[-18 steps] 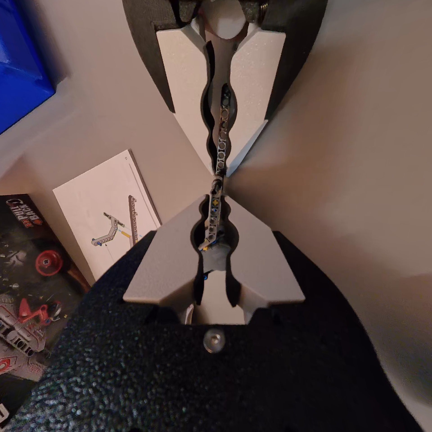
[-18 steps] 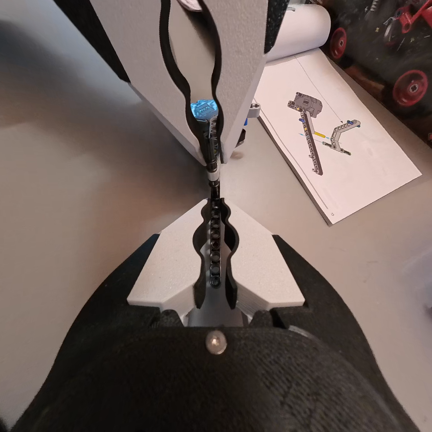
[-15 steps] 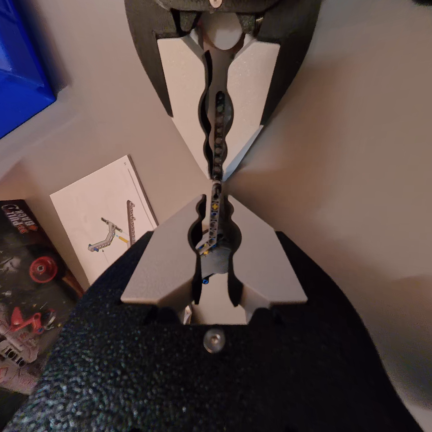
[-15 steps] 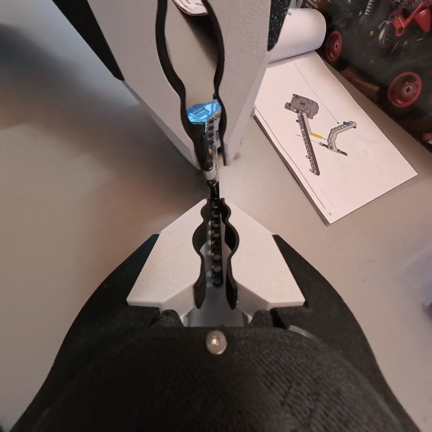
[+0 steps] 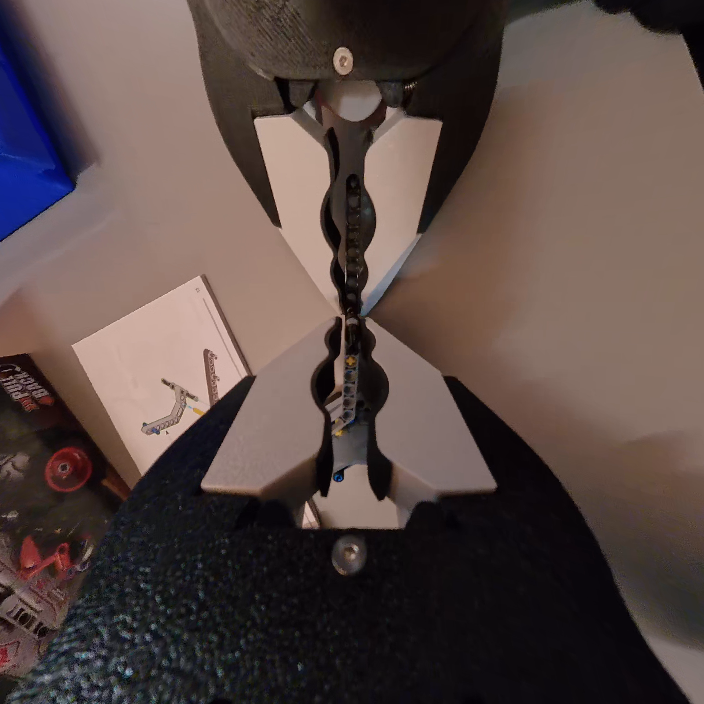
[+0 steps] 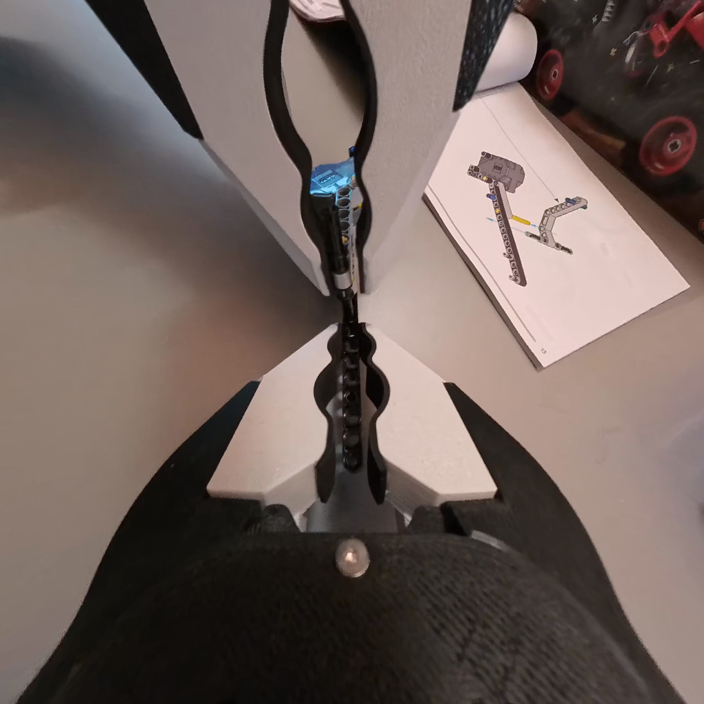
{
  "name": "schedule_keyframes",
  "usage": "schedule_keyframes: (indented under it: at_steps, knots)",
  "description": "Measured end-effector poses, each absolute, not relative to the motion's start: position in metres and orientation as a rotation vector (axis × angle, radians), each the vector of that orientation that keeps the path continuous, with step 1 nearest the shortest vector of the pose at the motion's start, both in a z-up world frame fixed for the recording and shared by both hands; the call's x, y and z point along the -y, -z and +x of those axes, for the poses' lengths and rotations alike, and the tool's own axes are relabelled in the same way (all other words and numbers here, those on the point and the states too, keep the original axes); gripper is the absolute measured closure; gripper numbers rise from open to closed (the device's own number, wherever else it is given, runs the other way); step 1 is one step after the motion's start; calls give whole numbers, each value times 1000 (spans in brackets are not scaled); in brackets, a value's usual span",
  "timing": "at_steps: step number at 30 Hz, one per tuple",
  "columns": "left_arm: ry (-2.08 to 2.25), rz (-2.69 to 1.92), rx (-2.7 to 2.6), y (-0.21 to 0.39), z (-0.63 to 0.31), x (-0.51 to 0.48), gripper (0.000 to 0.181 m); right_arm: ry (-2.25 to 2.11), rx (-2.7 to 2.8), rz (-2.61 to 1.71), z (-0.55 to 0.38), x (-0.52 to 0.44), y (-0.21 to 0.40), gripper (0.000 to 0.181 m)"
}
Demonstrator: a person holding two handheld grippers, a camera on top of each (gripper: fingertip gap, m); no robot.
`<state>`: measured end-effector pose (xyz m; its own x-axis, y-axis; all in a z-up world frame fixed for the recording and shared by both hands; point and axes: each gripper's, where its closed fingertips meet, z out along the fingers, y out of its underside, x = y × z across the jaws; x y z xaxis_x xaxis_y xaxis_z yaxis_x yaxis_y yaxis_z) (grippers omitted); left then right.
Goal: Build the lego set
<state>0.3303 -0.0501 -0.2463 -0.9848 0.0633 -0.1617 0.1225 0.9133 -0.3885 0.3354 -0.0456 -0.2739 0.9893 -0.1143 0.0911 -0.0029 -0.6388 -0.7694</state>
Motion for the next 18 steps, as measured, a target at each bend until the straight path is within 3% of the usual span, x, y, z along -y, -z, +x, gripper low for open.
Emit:
schedule_keyframes:
  at_steps: [9, 18]
  knots:
    - [618, 103, -2880, 247, 337, 49, 177, 189, -95, -2260, 341, 44, 274, 177]
    - [907, 130, -2896, 244, 335, 49, 177, 156, -97, -2248, 339, 42, 272, 177]
